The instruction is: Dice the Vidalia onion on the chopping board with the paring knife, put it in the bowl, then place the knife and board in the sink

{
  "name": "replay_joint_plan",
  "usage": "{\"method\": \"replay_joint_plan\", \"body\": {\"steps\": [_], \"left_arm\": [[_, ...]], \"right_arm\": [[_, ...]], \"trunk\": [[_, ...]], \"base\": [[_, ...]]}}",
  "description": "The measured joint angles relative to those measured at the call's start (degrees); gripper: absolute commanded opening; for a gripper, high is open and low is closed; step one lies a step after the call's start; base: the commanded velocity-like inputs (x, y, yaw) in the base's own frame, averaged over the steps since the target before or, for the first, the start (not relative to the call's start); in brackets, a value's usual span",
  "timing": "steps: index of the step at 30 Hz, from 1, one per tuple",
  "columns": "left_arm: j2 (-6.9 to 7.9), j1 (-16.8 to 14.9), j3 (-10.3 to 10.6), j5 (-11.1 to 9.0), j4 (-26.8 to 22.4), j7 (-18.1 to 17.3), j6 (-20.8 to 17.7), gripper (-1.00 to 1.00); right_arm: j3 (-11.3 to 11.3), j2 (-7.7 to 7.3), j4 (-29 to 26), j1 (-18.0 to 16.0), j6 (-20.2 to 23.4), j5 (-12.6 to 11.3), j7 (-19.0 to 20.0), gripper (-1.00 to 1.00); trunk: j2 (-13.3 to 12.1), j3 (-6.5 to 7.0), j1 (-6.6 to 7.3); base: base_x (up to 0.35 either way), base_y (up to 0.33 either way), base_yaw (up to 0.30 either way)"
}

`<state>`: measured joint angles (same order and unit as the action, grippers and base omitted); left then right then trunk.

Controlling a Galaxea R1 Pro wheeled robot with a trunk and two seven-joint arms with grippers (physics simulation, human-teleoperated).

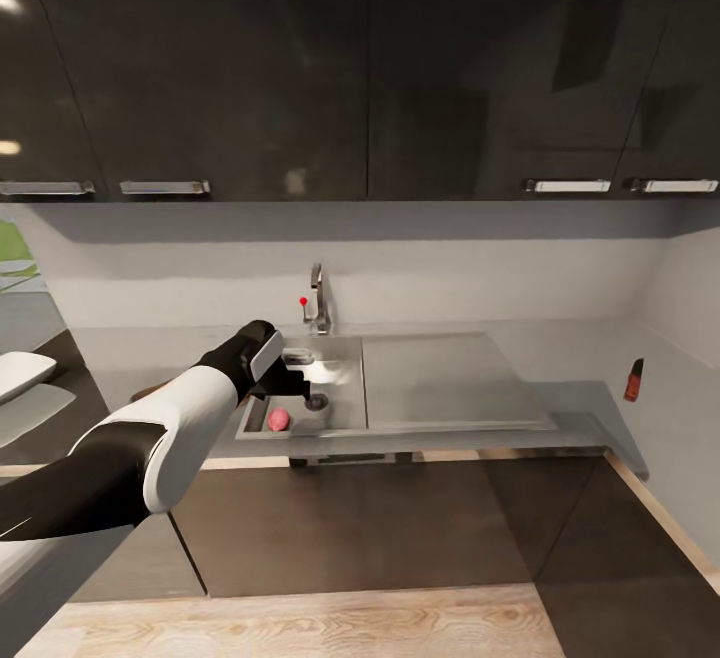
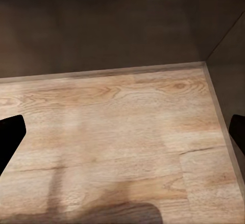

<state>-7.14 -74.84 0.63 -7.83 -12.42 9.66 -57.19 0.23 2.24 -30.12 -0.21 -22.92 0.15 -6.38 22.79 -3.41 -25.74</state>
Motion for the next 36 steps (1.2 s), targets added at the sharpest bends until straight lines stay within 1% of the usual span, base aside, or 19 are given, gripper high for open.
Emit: {"method": "replay_joint_plan", "body": {"steps": [4, 16, 25, 36], "left_arm": [[0.02, 0.0, 0.0, 0.0, 0.0, -0.05, 0.0, 1.0], [-0.05, 0.0, 0.0, 0.0, 0.05, -0.08, 0.01, 1.0], [-0.06, 0.0, 0.0, -0.06, 0.19, -0.07, 0.06, 1.0], [0.06, 0.42, 0.0, 0.0, 0.32, -0.08, 0.09, 1.0]], "right_arm": [[0.0, 0.01, 0.0, 0.02, 0.0, 0.0, 0.0, 1.0], [0.0, -0.03, -0.02, -0.02, 0.0, -0.04, 0.0, 1.0], [-0.05, 0.02, 0.0, -0.02, 0.11, -0.04, -0.11, 1.0], [-0.08, 0.03, 0.0, -0.01, 0.18, -0.03, -0.11, 1.0]], "trunk": [[0.01, 0.0, 0.02], [0.0, 0.0, 0.01], [0.0, -0.04, 0.0], [-0.01, -0.92, -0.01]], "base": [[0.133, 0.0, 0.0], [0.233, 0.0, 0.0], [0.029, 0.0, 0.0], [0.0, 0.0, 0.0]]}}
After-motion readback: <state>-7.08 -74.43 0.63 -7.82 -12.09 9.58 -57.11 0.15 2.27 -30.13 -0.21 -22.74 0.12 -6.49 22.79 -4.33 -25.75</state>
